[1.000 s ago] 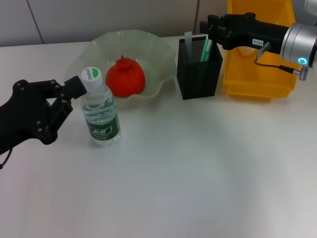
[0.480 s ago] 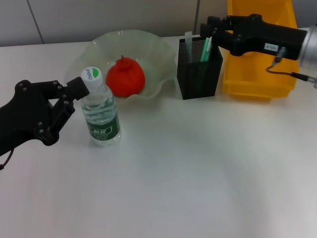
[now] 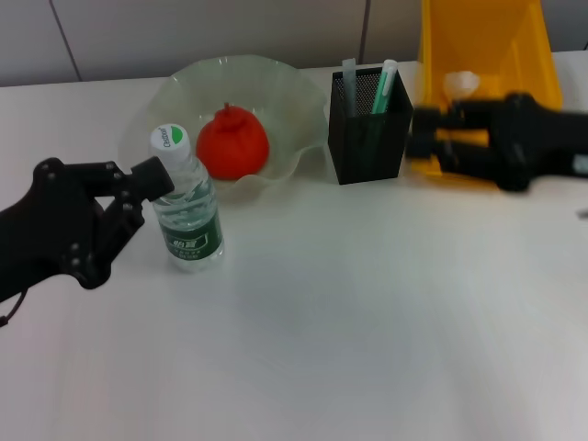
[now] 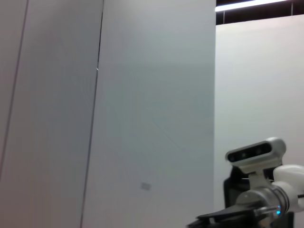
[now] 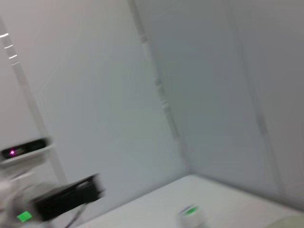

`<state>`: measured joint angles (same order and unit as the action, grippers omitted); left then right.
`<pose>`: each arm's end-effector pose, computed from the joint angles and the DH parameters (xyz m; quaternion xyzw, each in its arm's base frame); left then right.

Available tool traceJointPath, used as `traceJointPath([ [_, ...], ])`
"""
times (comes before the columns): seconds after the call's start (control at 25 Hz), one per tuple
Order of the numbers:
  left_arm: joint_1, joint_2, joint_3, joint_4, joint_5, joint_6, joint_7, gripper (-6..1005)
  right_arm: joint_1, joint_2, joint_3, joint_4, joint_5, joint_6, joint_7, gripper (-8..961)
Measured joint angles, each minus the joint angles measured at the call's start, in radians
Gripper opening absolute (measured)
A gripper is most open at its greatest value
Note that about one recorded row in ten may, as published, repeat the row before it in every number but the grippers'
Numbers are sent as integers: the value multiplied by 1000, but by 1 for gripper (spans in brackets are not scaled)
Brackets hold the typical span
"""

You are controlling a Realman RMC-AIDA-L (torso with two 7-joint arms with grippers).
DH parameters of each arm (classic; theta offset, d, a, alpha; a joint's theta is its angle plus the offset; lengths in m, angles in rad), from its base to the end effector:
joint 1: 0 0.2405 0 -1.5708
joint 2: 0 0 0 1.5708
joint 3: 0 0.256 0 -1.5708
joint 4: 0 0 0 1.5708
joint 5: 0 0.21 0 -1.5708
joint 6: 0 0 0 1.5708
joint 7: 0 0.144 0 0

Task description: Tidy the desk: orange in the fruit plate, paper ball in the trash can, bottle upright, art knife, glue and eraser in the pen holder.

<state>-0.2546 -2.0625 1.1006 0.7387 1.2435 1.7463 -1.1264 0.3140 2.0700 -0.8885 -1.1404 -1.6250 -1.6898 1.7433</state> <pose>-0.2360 0.2700 0.0273 -0.8698 -0.0758 -0.4620 0.1556 0.2168 0.3055 0.0740 -0.9126 0.2021 0.3304 0.1308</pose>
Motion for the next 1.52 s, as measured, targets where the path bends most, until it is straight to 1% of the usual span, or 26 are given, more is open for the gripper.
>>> traceJointPath([
  [0.08,-2,2,1,19,41,8,-29,7,-30,3,2,-58,-18,-72,19,387],
  [0.12,-2,2,1,19,41,8,-29,7,-44,4,2,-85,-28,-104,30,390],
  [0.2,-13,2,1,43,102,9,-61,7,-69,6,4,-121,-39,-154,51,398],
  [0.24,-21,3,0,54,131,9,-78,8,-79,7,9,-128,-40,-180,58,401],
  [0.28,-21,3,0,54,131,9,-78,10,-86,7,17,-133,-40,-201,63,405],
  [0.32,-32,4,-2,65,165,10,-100,11,-92,7,37,-132,-40,-232,69,408],
  [0.36,-32,4,-2,65,165,10,-100,16,-96,8,56,-130,-39,-258,74,412],
  [0.4,-68,11,-7,83,233,12,-173,21,-98,8,83,-127,-38,-289,81,416],
  [0.48,-95,22,-8,97,257,22,-232,32,-102,8,136,-125,-38,-341,98,423],
  [0.52,-95,22,-8,97,257,22,-232,37,-107,8,158,-125,-38,-360,102,427],
  [0.56,-112,33,-6,108,258,36,-266,42,-112,8,175,-128,-38,-381,106,430],
  [0.6,-112,33,-6,108,258,36,-266,85,-116,8,188,-129,-38,-398,108,434],
  [0.68,-134,47,-2,117,271,62,-317,172,-121,9,205,-136,-38,-442,111,441],
  [0.72,-134,47,-2,117,271,62,-317,215,-125,10,210,-140,-37,-463,111,485],
  [0.8,-162,57,-10,118,306,116,-376,307,-136,11,206,-160,-37,-485,112,574],
  [0.88,-167,59,-12,118,309,132,-385,406,-150,14,190,-187,-37,-488,114,663],
  [0.96,-173,61,-9,117,314,156,-398,505,-165,16,174,-214,-37,-488,115,698],
  [1.12,-184,61,-6,113,351,155,-410,642,-185,16,150,-250,-35,-490,117,768],
  [1.16,-184,61,-6,113,351,155,-410,676,-187,16,147,-256,-36,-490,120,768],
  [1.2,-203,56,-12,107,416,148,-426,710,-188,16,145,-261,-37,-489,123,768],
  [1.24,-216,53,-12,105,439,142,-434,727,-189,16,144,-265,-39,-489,125,768],
  [1.44,-225,51,-14,104,452,137,-435,811,-192,16,141,-280,-42,-489,130,768],
  [1.48,-238,45,-31,103,469,124,-427,827,-192,16,141,-282,-43,-489,130,768],
  [1.52,-242,44,-33,104,470,121,-422,844,-192,16,141,-285,-43,-489,130,768],
])
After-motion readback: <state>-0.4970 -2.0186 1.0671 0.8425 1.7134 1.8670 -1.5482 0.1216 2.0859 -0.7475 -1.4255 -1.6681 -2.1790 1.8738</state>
